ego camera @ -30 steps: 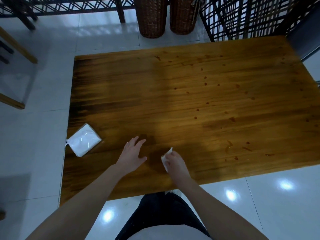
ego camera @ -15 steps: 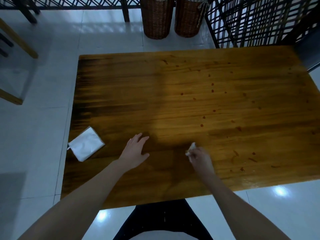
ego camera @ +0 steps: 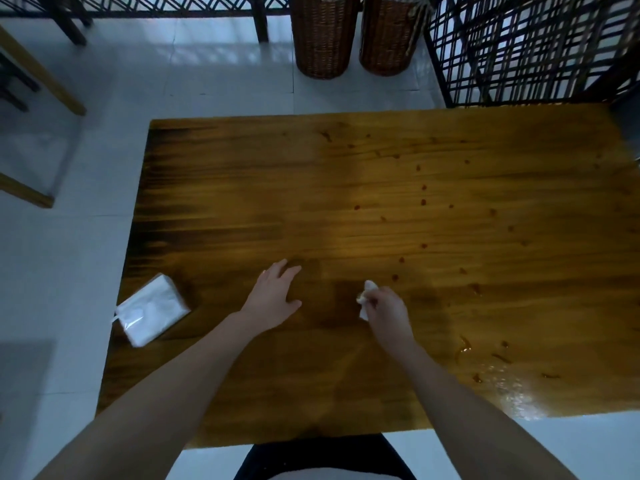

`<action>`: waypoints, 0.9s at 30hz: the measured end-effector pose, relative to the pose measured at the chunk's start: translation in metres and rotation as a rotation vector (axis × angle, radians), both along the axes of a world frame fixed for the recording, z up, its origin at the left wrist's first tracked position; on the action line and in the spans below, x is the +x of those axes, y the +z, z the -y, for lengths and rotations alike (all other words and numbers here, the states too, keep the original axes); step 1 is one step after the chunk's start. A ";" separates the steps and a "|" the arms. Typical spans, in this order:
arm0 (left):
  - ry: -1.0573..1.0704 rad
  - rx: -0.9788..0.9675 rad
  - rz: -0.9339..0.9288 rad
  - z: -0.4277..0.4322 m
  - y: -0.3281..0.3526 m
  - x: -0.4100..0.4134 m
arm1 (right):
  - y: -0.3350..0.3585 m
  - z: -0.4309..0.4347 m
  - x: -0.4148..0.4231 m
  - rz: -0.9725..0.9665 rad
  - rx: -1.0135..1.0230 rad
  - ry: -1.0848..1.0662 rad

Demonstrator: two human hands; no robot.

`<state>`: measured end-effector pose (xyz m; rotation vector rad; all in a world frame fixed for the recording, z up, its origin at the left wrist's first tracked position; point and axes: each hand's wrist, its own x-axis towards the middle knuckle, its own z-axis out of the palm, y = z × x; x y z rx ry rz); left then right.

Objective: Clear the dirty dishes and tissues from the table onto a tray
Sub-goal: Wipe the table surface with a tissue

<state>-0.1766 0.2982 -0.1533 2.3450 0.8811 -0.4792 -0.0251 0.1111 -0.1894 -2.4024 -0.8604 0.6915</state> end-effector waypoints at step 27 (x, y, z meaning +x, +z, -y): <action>0.075 0.021 0.005 -0.040 -0.017 0.070 | -0.008 0.000 0.135 0.132 0.085 -0.240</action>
